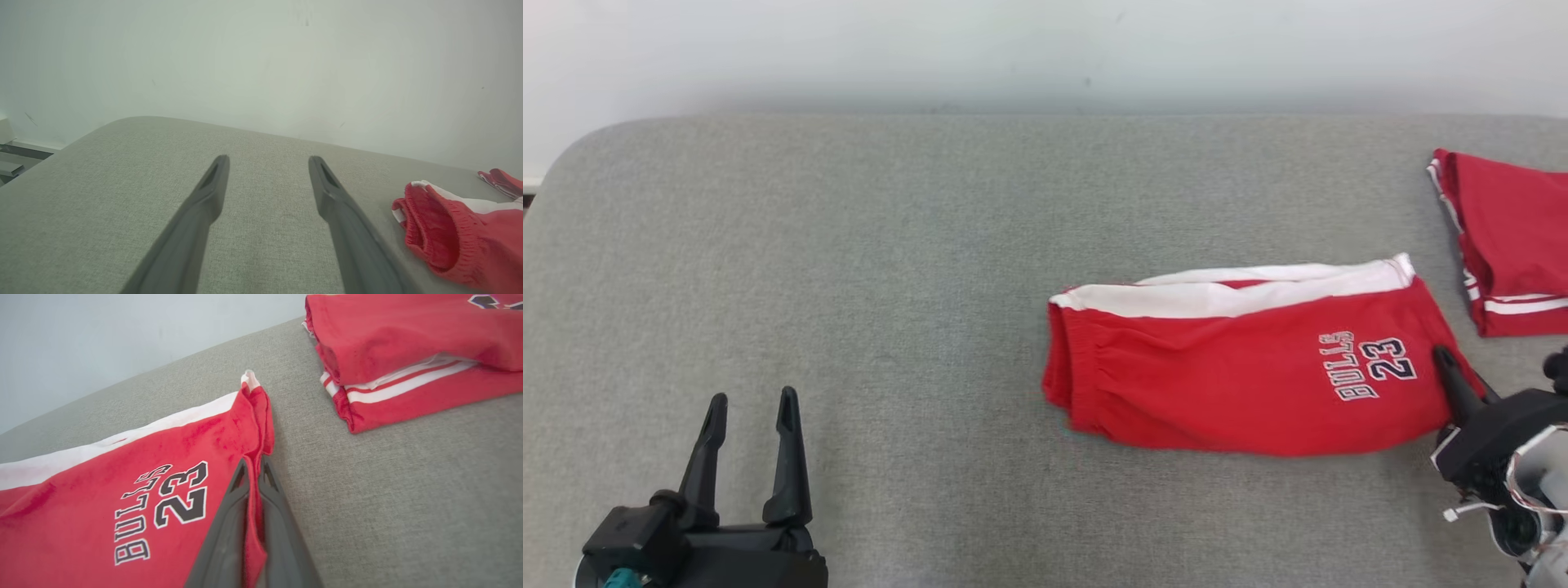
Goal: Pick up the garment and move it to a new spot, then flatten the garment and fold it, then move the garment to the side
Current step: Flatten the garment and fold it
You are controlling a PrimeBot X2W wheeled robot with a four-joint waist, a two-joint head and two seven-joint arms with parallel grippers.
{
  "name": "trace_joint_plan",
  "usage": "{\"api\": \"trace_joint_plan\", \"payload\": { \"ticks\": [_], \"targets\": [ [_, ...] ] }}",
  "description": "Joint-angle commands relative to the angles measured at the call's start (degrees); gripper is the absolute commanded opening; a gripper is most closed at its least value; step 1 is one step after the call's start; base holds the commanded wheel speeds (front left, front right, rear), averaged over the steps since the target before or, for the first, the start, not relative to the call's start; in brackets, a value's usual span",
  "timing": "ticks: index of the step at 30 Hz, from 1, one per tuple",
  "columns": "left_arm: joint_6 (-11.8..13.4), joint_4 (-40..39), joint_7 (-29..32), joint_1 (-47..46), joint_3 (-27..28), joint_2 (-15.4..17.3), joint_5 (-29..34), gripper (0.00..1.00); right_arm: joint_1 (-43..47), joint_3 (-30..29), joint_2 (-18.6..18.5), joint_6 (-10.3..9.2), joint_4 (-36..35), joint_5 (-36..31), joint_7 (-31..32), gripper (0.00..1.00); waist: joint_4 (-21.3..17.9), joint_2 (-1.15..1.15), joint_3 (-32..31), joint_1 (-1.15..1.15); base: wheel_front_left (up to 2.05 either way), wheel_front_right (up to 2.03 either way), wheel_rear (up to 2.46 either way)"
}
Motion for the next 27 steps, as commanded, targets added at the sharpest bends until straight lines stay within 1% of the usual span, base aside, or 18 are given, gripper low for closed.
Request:
{"api": "trace_joint_plan", "payload": {
  "ticks": [1, 3, 8, 15, 20, 27],
  "targets": [
    [-0.09, -0.29, -0.01, 0.53, 0.14, 0.03, 0.31, 1.00, 0.74, -0.12, -0.33, -0.18, -0.22, 0.45, -0.44, 0.00, -0.65, 0.00, -0.52, 0.01, 0.00, 0.00, 0.00],
    [-0.10, -0.31, -0.01, 0.82, -0.15, 0.04, 0.23, 1.00, 1.04, -0.14, -0.34, -0.18, -0.29, 0.42, -0.53, 0.00, -0.67, 0.00, -0.56, 0.01, 0.00, 0.00, 0.00],
    [-0.10, -0.04, -0.01, 1.57, 0.07, 0.03, 0.24, 1.00, 0.39, 0.48, 1.40, -0.18, -1.29, -0.21, -1.02, 0.00, -1.01, 0.00, -1.60, 0.01, 0.00, 0.00, 0.00],
    [0.23, -0.35, -0.01, 2.45, 0.39, 0.03, 0.56, 1.00, -1.48, 1.26, 3.54, -0.18, -5.66, -2.64, -2.07, 0.00, -1.72, 0.00, -2.68, 0.01, 0.00, 0.00, 0.00],
    [0.14, -0.20, -0.01, 2.18, 0.79, 0.04, 0.45, 1.00, -2.53, 2.73, 6.11, -0.18, -9.85, -4.81, -2.39, 0.00, -1.86, 0.00, -2.78, 0.01, 0.00, 0.00, 0.00],
    [0.10, -0.06, 0.00, 2.33, 1.02, 0.04, -0.13, 1.00, -2.59, 5.37, 10.28, -0.18, -14.96, -8.09, -1.74, 0.00, -0.60, 0.00, -3.21, 0.01, 0.00, 0.00, 0.00]
  ]
}}
